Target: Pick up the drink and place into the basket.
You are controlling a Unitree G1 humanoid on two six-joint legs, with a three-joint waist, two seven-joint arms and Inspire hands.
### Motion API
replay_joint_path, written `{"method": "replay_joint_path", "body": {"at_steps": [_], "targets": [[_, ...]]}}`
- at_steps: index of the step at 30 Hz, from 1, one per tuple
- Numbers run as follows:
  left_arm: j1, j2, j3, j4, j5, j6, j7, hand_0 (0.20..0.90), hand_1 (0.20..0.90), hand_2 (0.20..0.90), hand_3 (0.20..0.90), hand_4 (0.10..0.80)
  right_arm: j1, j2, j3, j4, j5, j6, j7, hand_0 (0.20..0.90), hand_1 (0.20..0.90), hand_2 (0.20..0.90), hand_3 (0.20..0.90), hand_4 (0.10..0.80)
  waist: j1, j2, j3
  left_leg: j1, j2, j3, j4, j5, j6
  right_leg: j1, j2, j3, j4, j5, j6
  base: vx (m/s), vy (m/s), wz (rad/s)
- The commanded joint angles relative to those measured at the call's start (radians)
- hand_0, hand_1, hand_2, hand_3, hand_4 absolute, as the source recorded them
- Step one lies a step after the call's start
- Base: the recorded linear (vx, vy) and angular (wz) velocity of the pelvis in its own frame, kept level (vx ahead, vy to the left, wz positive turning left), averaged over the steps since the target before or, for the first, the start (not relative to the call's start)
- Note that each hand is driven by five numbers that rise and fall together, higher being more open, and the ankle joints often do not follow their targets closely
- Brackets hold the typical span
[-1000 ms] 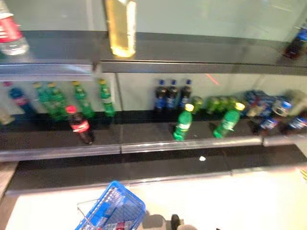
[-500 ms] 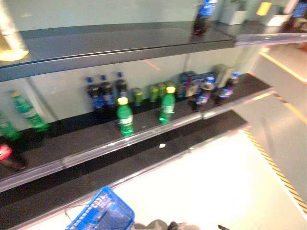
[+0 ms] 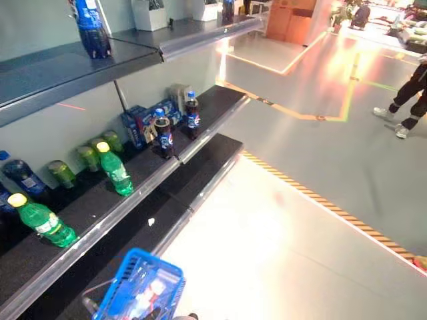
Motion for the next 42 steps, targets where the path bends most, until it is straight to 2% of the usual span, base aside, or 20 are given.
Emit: {"method": "replay_joint_path", "body": {"at_steps": [1,4,6,8,10,12,15,17,19,20,22,24,27,29,31,32,33,35,39,42], "targets": [[-0.006,0.04,-0.008,-0.064,0.008,-0.122,0.01,0.3,0.3,0.3,0.2,0.1,-0.076,0.004,-0.004,-0.044,-0.016,-0.037,0.005,0.9,0.9,0.9,0.9,0.8,0.071,0.023,0.077,-0.063,-0.094,0.117,-0.165,0.189,0.021,0.136,0.01,0.051,0.028,0.047,0.131,0.371,-0.204,0.28],[-0.011,0.05,0.007,-0.054,0.029,-0.103,0.01,0.3,0.3,0.3,0.2,0.1,-0.067,0.021,-0.009,-0.042,-0.018,-0.03,0.006,0.9,0.9,0.9,0.9,0.8,0.079,0.005,0.078,-0.107,-0.103,0.228,-0.088,0.147,0.056,0.151,0.023,0.022,0.087,0.013,0.127,0.415,-0.204,0.14],[-0.006,0.051,0.022,-0.052,0.026,-0.097,0.025,0.3,0.3,0.3,0.2,0.1,-0.071,0.034,0.0,-0.03,-0.036,-0.021,0.01,0.9,0.9,0.9,0.9,0.8,0.094,-0.007,0.064,-0.107,-0.108,0.207,-0.052,0.11,0.086,0.157,0.023,0.025,0.15,-0.013,0.124,0.49,-0.195,-0.1],[-0.011,0.056,0.044,-0.038,0.016,-0.103,0.034,0.3,0.3,0.3,0.2,0.1,-0.075,0.048,0.007,-0.024,-0.047,-0.009,0.008,0.9,0.9,0.9,0.9,0.8,0.113,-0.037,0.059,-0.114,-0.126,0.199,-0.009,0.08,0.115,0.176,-0.007,0.03,0.242,0.071,0.176,0.437,-0.185,-0.31],[-0.022,0.068,0.051,-0.027,0.026,-0.119,0.005,0.3,0.3,0.3,0.2,0.1,-0.07,0.061,0.016,-0.022,-0.063,-0.041,0.007,0.9,0.9,0.9,0.9,0.8,0.121,-0.048,0.048,-0.087,-0.118,0.199,0.001,0.041,0.159,0.139,-0.01,0.052,0.467,0.247,0.272,0.45,-0.168,-0.36],[-0.031,0.071,0.035,-0.038,0.037,-0.117,0.012,0.3,0.3,0.3,0.2,0.1,-0.068,0.066,0.019,-0.035,-0.052,-0.037,-0.007,0.9,0.9,0.9,0.9,0.8,0.11,-0.028,0.041,-0.049,-0.091,0.168,-0.012,0.034,0.166,0.079,0.0,0.062,0.626,0.307,0.295,0.35,-0.128,-0.04],[-0.045,0.075,0.001,-0.069,0.017,-0.117,0.022,0.3,0.3,0.3,0.2,0.1,-0.07,0.065,0.018,-0.04,-0.016,-0.023,-0.033,0.9,0.9,0.9,0.9,0.8,0.074,-0.018,0.042,-0.012,-0.078,0.13,-0.009,0.016,0.172,-0.013,-0.025,0.081,0.655,0.276,0.272,0.365,-0.199,0.45],[-0.062,0.082,-0.052,-0.102,0.008,-0.116,0.018,0.3,0.3,0.3,0.2,0.1,-0.077,0.062,-0.003,-0.022,-0.004,-0.054,-0.035,0.9,0.9,0.9,0.9,0.8,0.042,0.001,0.055,0.027,-0.069,0.073,-0.027,0.017,0.161,-0.089,-0.09,0.108,0.516,0.245,0.237,0.324,-0.288,0.62],[-0.068,0.086,-0.068,-0.114,0.002,-0.114,0.016,0.3,0.3,0.3,0.2,0.1,-0.08,0.058,-0.007,-0.02,-0.001,-0.064,-0.031,0.9,0.9,0.9,0.9,0.8,0.036,0.007,0.06,0.035,-0.066,0.058,-0.03,0.016,0.157,-0.111,-0.106,0.113,0.469,0.243,0.229,0.274,-0.328,0.59],[-0.083,0.094,-0.099,-0.133,-0.008,-0.114,0.016,0.3,0.3,0.3,0.2,0.1,-0.091,0.052,-0.011,-0.014,0.024,-0.083,-0.035,0.9,0.9,0.9,0.9,0.8,0.001,-0.005,0.084,0.079,-0.085,-0.028,-0.036,-0.017,0.147,-0.144,-0.191,0.175,0.193,0.278,0.221,0.484,-0.598,1.08],[-0.078,0.098,-0.096,-0.131,-0.002,-0.114,0.017,0.3,0.3,0.3,0.2,0.1,-0.098,0.049,-0.01,-0.013,0.035,-0.077,-0.038,0.9,0.9,0.9,0.9,0.8,-0.026,-0.015,0.099,0.138,-0.077,-0.093,-0.049,-0.07,0.119,-0.168,-0.25,0.229,-0.071,0.345,0.244,0.533,-0.659,1.97],[-0.062,0.103,-0.081,-0.13,-0.003,-0.111,0.023,0.3,0.3,0.3,0.2,0.1,-0.109,0.053,0.0,-0.012,0.008,-0.074,-0.031,0.9,0.9,0.9,0.9,0.8,-0.028,-0.007,0.108,0.175,-0.037,-0.117,-0.062,-0.087,0.099,-0.177,-0.249,0.232,-0.081,0.353,0.257,0.289,-0.465,1.48],[-0.041,0.088,-0.057,-0.094,0.05,-0.108,0.03,0.3,0.3,0.3,0.2,0.1,-0.116,0.044,0.036,-0.026,0.002,-0.057,-0.069,0.9,0.9,0.9,0.9,0.8,-0.012,-0.018,0.09,0.18,0.034,-0.149,-0.062,-0.069,0.046,-0.11,-0.218,0.228,-0.049,0.27,0.248,0.21,-0.448,1.07],[-0.027,0.067,-0.041,-0.079,0.062,-0.116,0.039,0.3,0.3,0.3,0.2,0.1,-0.122,0.03,0.033,-0.039,0.039,-0.023,-0.041,0.9,0.9,0.9,0.9,0.8,0.008,-0.036,0.078,0.152,0.102,-0.114,-0.039,-0.038,0.003,-0.055,-0.209,0.184,-0.056,0.222,0.224,0.126,-0.417,1.44],[-0.026,0.06,-0.035,-0.072,0.056,-0.117,0.033,0.3,0.3,0.3,0.2,0.1,-0.119,0.023,0.028,-0.042,0.024,-0.032,-0.035,0.9,0.9,0.9,0.9,0.8,0.015,-0.044,0.078,0.123,0.123,-0.081,-0.018,-0.008,-0.005,-0.03,-0.21,0.154,-0.067,0.211,0.216,0.062,-0.306,0.38],[-0.031,0.043,-0.037,-0.062,0.102,-0.121,0.013,0.3,0.3,0.3,0.2,0.1,-0.101,0.014,0.01,-0.052,0.03,-0.02,-0.055,0.9,0.9,0.9,0.9,0.8,0.012,-0.055,0.079,0.055,0.151,0.051,0.022,0.054,-0.007,0.007,-0.206,0.08,-0.089,0.2,0.2,-0.006,-0.373,0.34],[-0.041,0.043,-0.057,-0.066,0.124,-0.116,0.002,0.3,0.3,0.3,0.2,0.1,-0.086,0.009,-0.008,-0.044,0.057,-0.025,-0.06,0.9,0.9,0.9,0.9,0.8,0.008,-0.055,0.082,0.018,0.157,0.143,0.045,0.075,-0.012,0.019,-0.202,0.023,-0.097,0.189,0.187,-0.021,-0.41,1.03],[-0.045,0.045,-0.077,-0.068,0.137,-0.108,-0.01,0.3,0.3,0.3,0.2,0.1,-0.081,-0.001,-0.028,-0.023,0.052,-0.038,-0.044,0.9,0.9,0.9,0.9,0.8,0.01,-0.053,0.085,-0.007,0.12,0.195,0.074,0.049,-0.004,0.029,-0.201,-0.03,-0.1,0.176,0.172,-0.037,-0.2,1.94],[-0.024,0.044,-0.062,-0.045,0.118,-0.117,-0.037,0.3,0.3,0.3,0.2,0.1,-0.098,-0.011,-0.039,-0.002,0.058,-0.022,-0.044,0.9,0.9,0.9,0.9,0.8,0.023,-0.039,0.074,0.016,0.016,0.19,0.069,-0.007,0.018,0.054,-0.176,-0.057,-0.119,0.17,0.157,0.029,-0.041,0.77],[-0.012,0.043,-0.054,-0.021,0.118,-0.125,-0.049,0.3,0.3,0.3,0.2,0.1,-0.107,-0.002,-0.049,0.012,0.059,-0.026,-0.046,0.9,0.9,0.9,0.9,0.8,0.021,-0.025,0.06,0.044,0.01,0.201,0.012,0.003,0.023,0.065,-0.159,-0.062,-0.118,0.159,0.151,0.08,0.065,0.32]]}}
